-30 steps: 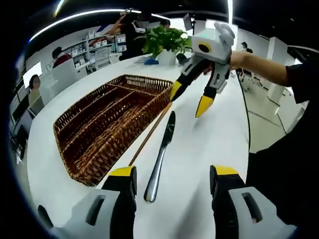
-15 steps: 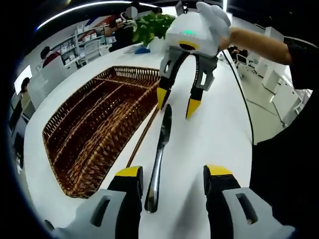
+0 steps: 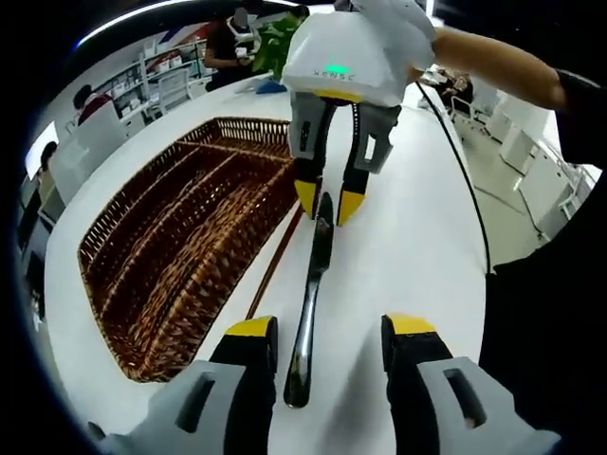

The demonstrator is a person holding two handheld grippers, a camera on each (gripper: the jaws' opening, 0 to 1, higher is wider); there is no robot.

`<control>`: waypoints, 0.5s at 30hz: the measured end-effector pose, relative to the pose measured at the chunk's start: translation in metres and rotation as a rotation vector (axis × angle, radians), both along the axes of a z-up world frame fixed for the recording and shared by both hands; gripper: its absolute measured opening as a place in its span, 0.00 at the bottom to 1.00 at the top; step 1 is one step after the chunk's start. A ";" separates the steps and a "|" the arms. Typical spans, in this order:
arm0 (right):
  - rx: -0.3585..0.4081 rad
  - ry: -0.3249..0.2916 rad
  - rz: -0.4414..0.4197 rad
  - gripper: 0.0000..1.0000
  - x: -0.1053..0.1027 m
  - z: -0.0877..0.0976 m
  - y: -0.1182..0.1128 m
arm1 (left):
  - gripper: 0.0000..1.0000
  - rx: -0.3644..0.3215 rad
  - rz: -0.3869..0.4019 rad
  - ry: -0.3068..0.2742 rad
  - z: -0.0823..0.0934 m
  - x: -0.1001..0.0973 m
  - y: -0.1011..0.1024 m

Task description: Arrange the knives, forks, and spoons in their matching storage slots by inserting each utensil handle-first until every utensil is classified and aligned in the correct compartment

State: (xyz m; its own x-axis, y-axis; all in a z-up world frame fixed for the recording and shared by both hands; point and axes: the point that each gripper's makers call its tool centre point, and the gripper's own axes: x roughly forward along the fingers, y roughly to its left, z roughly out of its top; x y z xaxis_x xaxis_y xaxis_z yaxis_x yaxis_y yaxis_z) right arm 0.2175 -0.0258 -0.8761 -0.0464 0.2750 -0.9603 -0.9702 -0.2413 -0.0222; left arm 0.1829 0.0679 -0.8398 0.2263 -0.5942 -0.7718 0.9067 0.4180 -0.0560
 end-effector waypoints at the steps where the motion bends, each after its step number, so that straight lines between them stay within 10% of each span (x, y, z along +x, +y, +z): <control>1: 0.000 0.008 -0.002 0.12 0.000 0.000 0.000 | 0.44 0.001 0.001 0.000 0.000 0.000 0.000; 15: -0.059 0.042 -0.027 0.11 0.001 -0.003 -0.001 | 0.41 -0.007 0.005 0.009 -0.007 0.007 -0.006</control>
State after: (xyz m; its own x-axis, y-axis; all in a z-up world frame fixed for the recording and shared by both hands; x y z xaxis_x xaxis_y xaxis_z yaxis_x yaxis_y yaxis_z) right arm 0.2190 -0.0271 -0.8788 -0.0799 0.2196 -0.9723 -0.9762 -0.2145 0.0317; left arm 0.1902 0.0615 -0.8464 0.2217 -0.5988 -0.7696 0.9042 0.4217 -0.0676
